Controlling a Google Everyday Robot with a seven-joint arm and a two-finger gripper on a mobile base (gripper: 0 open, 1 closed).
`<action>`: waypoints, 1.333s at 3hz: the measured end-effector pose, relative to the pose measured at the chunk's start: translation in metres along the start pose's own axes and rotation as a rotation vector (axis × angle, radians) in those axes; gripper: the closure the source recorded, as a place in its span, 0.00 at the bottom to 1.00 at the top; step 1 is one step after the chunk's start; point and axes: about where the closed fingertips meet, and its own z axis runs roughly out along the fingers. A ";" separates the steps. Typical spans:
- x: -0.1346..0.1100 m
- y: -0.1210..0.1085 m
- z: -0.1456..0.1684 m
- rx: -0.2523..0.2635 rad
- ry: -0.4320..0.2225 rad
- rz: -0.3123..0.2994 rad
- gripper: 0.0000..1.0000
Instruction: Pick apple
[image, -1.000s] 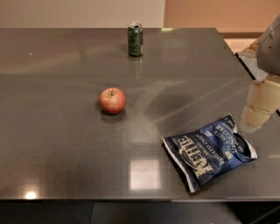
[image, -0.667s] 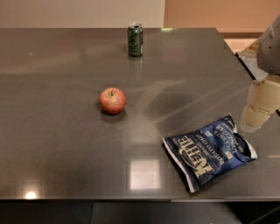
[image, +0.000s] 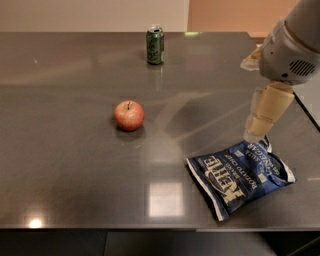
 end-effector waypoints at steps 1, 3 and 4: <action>-0.033 -0.010 0.033 -0.054 -0.078 -0.029 0.00; -0.109 -0.008 0.087 -0.141 -0.229 -0.105 0.00; -0.142 -0.006 0.104 -0.152 -0.301 -0.138 0.00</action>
Offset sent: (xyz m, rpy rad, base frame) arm 0.0521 0.1368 -0.0607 0.2499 0.0969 0.2049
